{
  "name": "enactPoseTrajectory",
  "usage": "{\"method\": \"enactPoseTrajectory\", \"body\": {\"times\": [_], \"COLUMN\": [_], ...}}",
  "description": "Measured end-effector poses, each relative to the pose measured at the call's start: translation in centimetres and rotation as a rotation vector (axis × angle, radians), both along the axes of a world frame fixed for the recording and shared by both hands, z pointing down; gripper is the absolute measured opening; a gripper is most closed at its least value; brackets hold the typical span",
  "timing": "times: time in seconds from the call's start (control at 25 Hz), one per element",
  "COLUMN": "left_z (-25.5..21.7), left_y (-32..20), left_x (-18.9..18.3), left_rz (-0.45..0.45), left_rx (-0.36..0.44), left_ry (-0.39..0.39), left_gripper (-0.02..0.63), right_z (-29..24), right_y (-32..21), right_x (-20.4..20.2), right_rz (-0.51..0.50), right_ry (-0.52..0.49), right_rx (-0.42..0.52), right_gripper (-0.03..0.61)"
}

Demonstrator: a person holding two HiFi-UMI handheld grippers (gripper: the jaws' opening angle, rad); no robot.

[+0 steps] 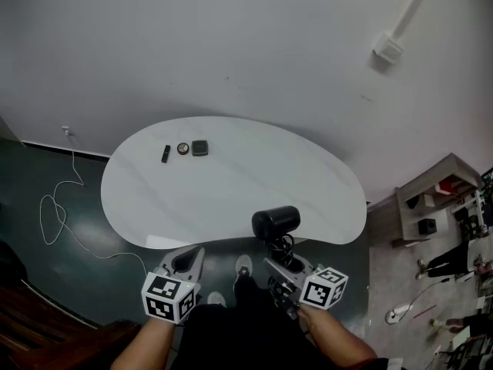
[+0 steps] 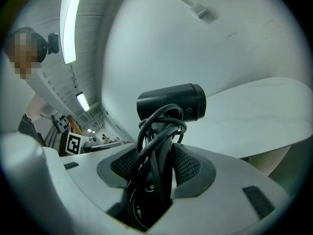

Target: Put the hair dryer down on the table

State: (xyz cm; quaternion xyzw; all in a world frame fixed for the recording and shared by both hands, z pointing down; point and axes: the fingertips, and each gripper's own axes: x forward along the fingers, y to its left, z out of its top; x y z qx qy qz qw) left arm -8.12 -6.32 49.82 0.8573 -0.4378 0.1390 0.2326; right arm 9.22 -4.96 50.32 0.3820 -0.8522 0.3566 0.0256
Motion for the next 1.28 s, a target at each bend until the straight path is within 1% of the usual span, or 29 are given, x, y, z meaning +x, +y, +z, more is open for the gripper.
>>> {"method": "enactPoseTrajectory", "body": {"times": [0.12,0.28,0.64,0.8,0.88,1.08,1.2,1.28], "left_z": [-0.1,0.3,-0.2,0.0,0.4,1.0,0.8,0.6], "left_y": [-1.3,-3.3,-10.3,-12.8,-13.5,-15.4,-16.7,-16.9], "left_x": [-0.2,0.4,2.5,3.0,3.2,3.9,3.9,3.9], "left_rz": [-0.010,0.001,-0.038,-0.076,-0.096,-0.136,-0.186,-0.192], "left_rx": [-0.003,-0.025,-0.017,-0.021,-0.030,-0.041,-0.039,-0.039], "left_ry": [-0.005,-0.018,-0.042,-0.054,-0.063,-0.088,-0.077,-0.073], "left_gripper": [0.011,0.011,0.011,0.011,0.011,0.011,0.011,0.011], "right_z": [0.5,0.9,1.4,2.2,2.9,5.4,6.7,7.2], "right_y": [-2.2,-5.4,-12.0,-15.3,-16.8,-20.4,-22.3,-23.2], "right_x": [-0.2,-0.4,0.9,1.7,2.1,2.5,1.8,1.1], "right_rz": [0.003,-0.016,-0.090,-0.113,-0.122,-0.142,-0.155,-0.152], "right_ry": [0.016,0.034,0.049,0.110,0.124,0.117,0.109,0.103], "right_rx": [-0.024,-0.040,-0.067,-0.038,-0.039,-0.091,-0.121,-0.141], "right_gripper": [0.195,0.195,0.195,0.194,0.193,0.193,0.193,0.193]}}
